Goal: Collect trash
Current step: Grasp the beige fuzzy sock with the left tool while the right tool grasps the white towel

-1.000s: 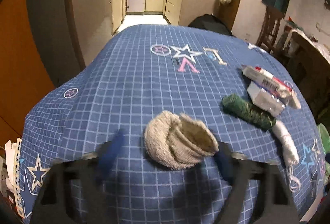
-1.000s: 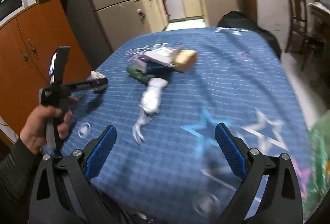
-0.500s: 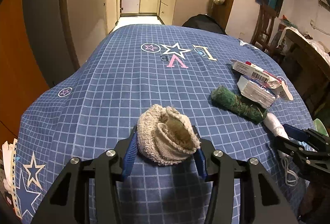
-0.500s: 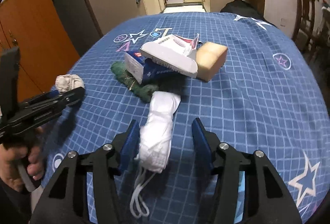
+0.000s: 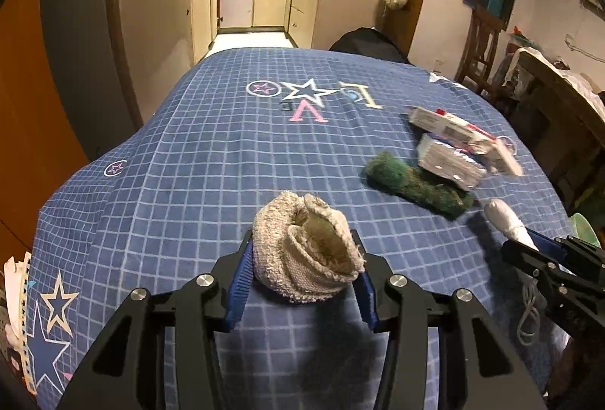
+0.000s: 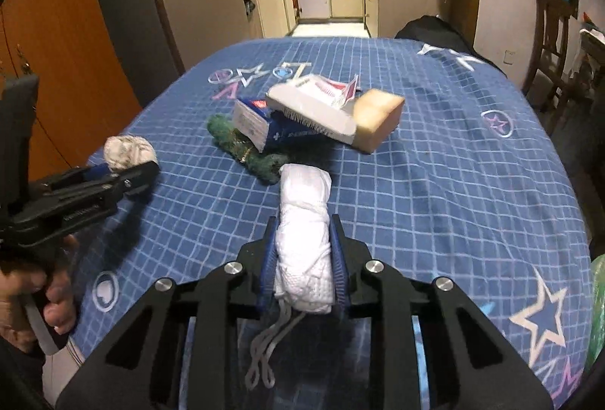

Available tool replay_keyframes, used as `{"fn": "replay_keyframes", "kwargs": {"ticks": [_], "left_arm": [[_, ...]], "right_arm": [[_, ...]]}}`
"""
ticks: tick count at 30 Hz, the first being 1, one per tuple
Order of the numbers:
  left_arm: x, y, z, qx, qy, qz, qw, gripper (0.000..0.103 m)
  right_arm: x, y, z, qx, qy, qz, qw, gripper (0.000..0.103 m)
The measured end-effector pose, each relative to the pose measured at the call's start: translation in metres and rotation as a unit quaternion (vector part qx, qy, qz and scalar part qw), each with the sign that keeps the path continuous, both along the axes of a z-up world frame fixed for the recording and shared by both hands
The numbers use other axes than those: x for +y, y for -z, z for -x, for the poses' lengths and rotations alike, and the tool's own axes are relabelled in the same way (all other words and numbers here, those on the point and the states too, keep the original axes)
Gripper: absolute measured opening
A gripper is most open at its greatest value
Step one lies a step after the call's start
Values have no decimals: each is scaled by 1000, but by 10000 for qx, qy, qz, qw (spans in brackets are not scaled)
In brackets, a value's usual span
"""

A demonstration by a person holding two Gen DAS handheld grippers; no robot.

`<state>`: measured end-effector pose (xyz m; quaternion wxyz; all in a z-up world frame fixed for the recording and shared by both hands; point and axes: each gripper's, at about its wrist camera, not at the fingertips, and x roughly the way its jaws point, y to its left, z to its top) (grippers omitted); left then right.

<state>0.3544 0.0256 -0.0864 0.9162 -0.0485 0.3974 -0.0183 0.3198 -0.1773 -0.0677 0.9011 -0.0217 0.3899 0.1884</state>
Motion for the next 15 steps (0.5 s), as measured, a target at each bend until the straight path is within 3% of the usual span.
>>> {"fn": "replay_keyframes", "kwargs": {"ticks": [15], "left_arm": [[-71, -81, 72, -947, 710, 137, 9929, 48]], "right_arm": [[-65, -74, 77, -1026, 442, -260, 9934, 25]]}}
